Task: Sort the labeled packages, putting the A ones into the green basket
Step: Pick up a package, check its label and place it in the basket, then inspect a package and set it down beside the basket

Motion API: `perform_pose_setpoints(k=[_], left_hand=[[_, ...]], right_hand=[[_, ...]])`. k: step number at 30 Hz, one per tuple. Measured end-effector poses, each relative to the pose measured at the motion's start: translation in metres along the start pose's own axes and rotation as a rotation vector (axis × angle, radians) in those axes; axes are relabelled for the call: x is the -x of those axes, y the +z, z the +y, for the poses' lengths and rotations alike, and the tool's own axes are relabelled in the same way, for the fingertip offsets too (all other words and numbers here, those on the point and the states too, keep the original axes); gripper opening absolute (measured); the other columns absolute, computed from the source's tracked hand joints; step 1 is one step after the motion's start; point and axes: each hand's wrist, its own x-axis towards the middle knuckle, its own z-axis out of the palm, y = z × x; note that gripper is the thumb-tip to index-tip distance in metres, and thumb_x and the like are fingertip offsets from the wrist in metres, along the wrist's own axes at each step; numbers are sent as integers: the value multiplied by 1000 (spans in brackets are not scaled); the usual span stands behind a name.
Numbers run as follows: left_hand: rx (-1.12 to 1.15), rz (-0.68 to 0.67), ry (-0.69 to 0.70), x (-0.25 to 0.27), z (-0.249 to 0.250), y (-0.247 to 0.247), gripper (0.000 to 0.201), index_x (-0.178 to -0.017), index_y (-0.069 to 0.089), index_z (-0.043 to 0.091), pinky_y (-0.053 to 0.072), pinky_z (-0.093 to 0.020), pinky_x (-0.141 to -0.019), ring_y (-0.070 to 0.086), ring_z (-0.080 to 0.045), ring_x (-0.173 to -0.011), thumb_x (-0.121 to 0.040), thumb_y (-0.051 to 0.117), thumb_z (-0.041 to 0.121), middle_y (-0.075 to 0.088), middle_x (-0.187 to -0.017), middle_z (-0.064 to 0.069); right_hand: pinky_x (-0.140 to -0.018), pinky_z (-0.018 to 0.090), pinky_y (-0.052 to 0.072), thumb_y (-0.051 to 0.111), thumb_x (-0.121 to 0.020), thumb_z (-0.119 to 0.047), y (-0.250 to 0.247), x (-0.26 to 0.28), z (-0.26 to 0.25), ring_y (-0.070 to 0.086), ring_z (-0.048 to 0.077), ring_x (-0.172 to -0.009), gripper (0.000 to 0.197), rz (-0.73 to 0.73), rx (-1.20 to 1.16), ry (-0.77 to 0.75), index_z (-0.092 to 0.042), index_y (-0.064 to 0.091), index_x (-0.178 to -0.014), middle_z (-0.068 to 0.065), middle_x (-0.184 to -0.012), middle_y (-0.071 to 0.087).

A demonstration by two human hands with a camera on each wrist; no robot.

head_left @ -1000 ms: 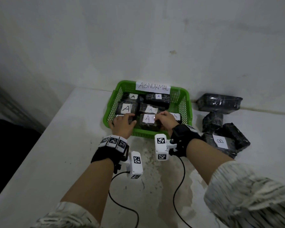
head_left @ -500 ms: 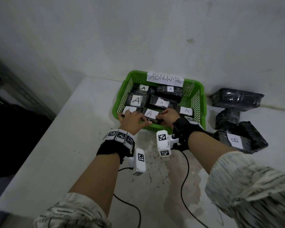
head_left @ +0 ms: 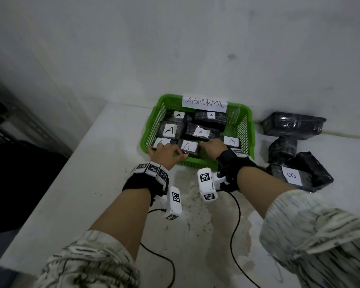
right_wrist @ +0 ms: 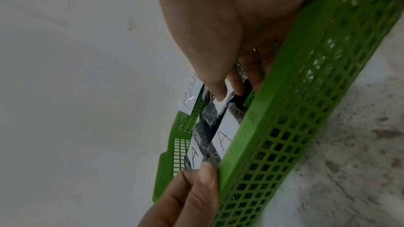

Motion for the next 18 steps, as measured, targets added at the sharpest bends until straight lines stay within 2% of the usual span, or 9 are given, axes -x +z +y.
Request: perform_pose_setpoints(k=[2,3,5,7,9,11,14,16,18], left_hand=[[-20,-20,-2,2,8,-1,25,-92,56,27,13,-49,-106,41,-24,-121,-90,47,50,57,-114,0],[-16,-14,6,4,14,-1,22,-95,58,28,15,-50,-105,43,-25,-120,-91,47,48,57,-113,-1],[34,17,23,7,29,1,20,-97,60,30,19,-47,-101,47,-23,-115,-91,48,45,59,-110,0],[112,39,33,10,49,5,20,-98,60,30,22,-46,-100,49,-21,-112,-91,48,44,60,-107,1],[162,46,46,9,74,11,20,-100,59,29,22,-48,-104,49,-21,-112,-92,47,42,58,-107,1],[192,52,59,7,99,19,19,-102,59,29,23,-47,-103,49,-22,-113,-92,47,40,57,-111,0],[196,32,49,5,132,36,24,-111,57,27,23,-47,-106,44,-24,-121,-91,50,40,55,-122,-2],[166,1,56,6,151,49,33,-120,51,26,21,-50,-109,40,-27,-126,-91,50,42,49,-131,-6],[132,-33,60,9,166,61,44,-131,43,25,19,-51,-110,36,-29,-130,-92,48,45,43,-137,-9]], right_hand=[[-69,30,33,51,-97,-26,-9,4,9,37,18,-56,46,39,-113,-44,-9,40,-56,4,-57,36],[-72,31,35,52,-97,-24,-15,7,13,43,19,-62,38,55,-166,-78,-6,51,-63,3,-62,42],[-82,34,41,58,-93,-21,-27,14,21,54,22,-86,18,93,-283,-148,-4,63,-95,5,-85,58],[-86,32,43,63,-90,-15,-41,21,27,56,24,-98,26,111,-429,-183,-4,59,-113,13,-106,60],[-86,29,44,64,-89,-11,-56,31,37,57,28,-106,34,83,-513,-212,-5,54,-121,17,-119,57],[-88,27,43,63,-90,-10,-72,40,50,56,25,-109,37,95,-559,-235,-6,53,-125,13,-122,54],[-90,31,44,64,-88,-8,-93,46,82,53,19,-100,34,255,-560,-225,-5,56,-120,8,-112,53],[-96,39,44,66,-84,-9,-106,45,107,51,18,-97,31,404,-453,-177,-7,60,-115,9,-108,56],[-99,42,40,67,-81,-15,-117,43,131,53,22,-101,33,495,-286,-86,-12,62,-114,12,-107,59]])
